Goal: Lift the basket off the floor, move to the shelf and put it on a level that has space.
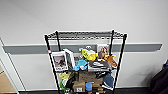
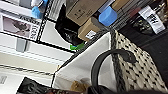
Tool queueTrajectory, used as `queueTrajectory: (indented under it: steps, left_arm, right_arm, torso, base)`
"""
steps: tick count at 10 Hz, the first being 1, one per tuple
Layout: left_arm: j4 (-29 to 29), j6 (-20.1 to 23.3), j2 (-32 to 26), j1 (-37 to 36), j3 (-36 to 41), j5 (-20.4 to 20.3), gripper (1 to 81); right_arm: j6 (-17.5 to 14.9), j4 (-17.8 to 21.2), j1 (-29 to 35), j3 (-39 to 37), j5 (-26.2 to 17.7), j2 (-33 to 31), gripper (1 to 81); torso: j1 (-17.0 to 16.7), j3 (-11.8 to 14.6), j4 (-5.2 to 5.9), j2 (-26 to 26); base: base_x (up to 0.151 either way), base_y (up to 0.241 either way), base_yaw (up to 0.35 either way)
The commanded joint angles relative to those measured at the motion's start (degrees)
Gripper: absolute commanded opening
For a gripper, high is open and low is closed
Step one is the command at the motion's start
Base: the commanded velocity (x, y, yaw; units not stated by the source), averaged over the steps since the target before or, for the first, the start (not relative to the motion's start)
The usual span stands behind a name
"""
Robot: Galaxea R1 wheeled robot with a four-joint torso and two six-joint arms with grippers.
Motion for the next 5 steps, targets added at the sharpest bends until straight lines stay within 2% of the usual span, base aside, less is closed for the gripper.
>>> queueTrajectory:
  steps: [1,5]
  left_arm:
    - [-1.1,0.24,-1.05,-4.64,5.78,-4.14,1.0]
    - [-0.3,0.24,-2.29,-3.41,7.8,-4.84,1.0]
  right_arm:
    - [0.72,-3.87,5.07,6.27,2.46,-0.76,1.0]
    - [0.63,-3.96,4.46,6.8,2.46,-0.76,1.0]
  torso:
    - [0.0,0.0,0.0,0.0]
    - [-0.05,0.0,0.0,-0.02]
  base:
    - [0.09,0.0,0.0]
    - [0.091,0.0,0.0]
